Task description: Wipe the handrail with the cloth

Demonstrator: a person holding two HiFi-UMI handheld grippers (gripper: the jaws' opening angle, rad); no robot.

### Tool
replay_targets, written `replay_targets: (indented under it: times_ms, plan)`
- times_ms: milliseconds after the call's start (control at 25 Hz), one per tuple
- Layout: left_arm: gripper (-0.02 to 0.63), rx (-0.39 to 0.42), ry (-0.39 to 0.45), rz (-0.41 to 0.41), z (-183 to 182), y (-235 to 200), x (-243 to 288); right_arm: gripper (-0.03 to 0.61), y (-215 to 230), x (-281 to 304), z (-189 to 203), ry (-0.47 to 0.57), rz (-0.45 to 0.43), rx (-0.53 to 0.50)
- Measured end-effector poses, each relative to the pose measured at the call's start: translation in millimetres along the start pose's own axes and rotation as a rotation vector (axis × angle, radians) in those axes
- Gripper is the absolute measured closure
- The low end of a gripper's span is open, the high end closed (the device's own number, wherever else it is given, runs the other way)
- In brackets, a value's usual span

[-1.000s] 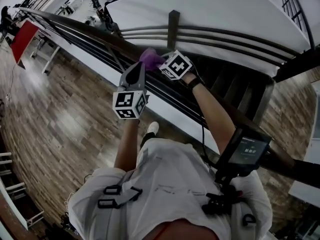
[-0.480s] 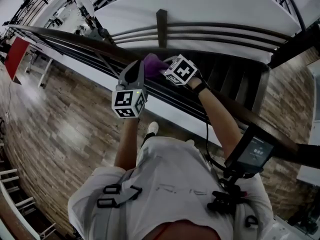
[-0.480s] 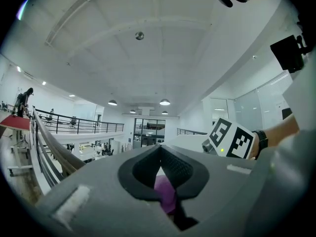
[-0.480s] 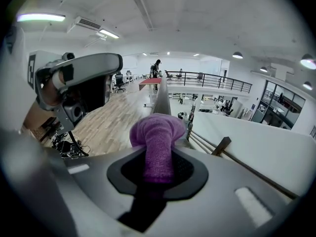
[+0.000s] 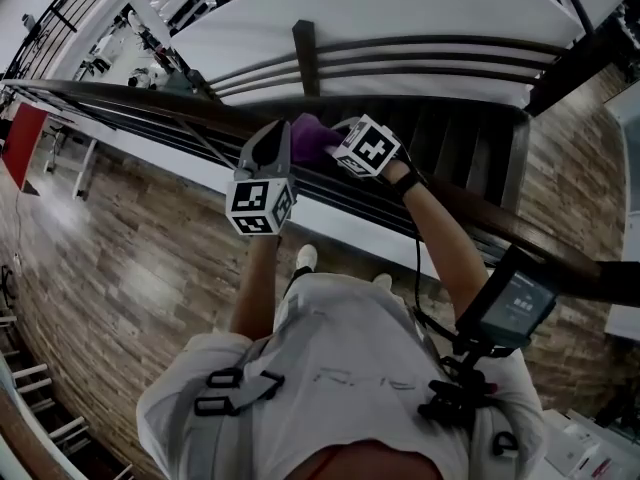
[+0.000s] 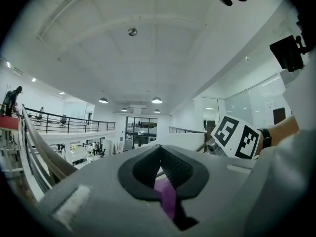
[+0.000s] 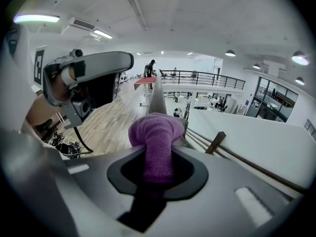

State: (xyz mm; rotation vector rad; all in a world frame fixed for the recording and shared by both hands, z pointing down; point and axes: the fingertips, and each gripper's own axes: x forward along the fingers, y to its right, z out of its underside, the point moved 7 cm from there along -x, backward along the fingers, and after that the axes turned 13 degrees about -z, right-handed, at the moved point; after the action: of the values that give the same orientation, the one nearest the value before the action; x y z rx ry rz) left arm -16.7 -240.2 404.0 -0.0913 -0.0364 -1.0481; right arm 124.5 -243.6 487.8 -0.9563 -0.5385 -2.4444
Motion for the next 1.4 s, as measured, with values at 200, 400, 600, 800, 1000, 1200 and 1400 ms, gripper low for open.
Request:
replay_targets:
  times_ms: [200,400,600,800,1000,1200,1400]
  plan:
    - [0.615,0.008,-0.008,0.042,2.1,12.8,6.0,0.499,-3.6,-10.2,10.7,0.0,0.016,0.01]
    - [0.615,0.02,-0.022,0.083,8.1,23.8,17.4,0.499,-2.0,-14.6,20.3,-0.013,0.028,0.018]
    - [0.615,0.029,-0.028,0.122,6.5,49.4,15.5,0.499,-10.6,-39.0,39.6,-0.023,0.04,0.033]
    - [0.615,0.037,-0.031,0.163,7.4,69.9,16.6,0.499,-14.1,-60.4,61.9,-0.011,0.054,0.069]
    - [0.615,0.043,-0.026,0.212,5.1,89.1,23.2,0.499,-15.2,-75.2,78.1,-0.005,0.088,0.092]
    - [0.615,0.048,-0.017,0.268,1.0,114.2,26.9,0.499,-22.4,-91.3,95.4,-0.011,0.132,0.104]
    - [0.615,0.046,-0.002,0.34,-3.7,146.6,32.8,0.499,-28.2,-114.3,118.4,-0.008,0.17,0.143]
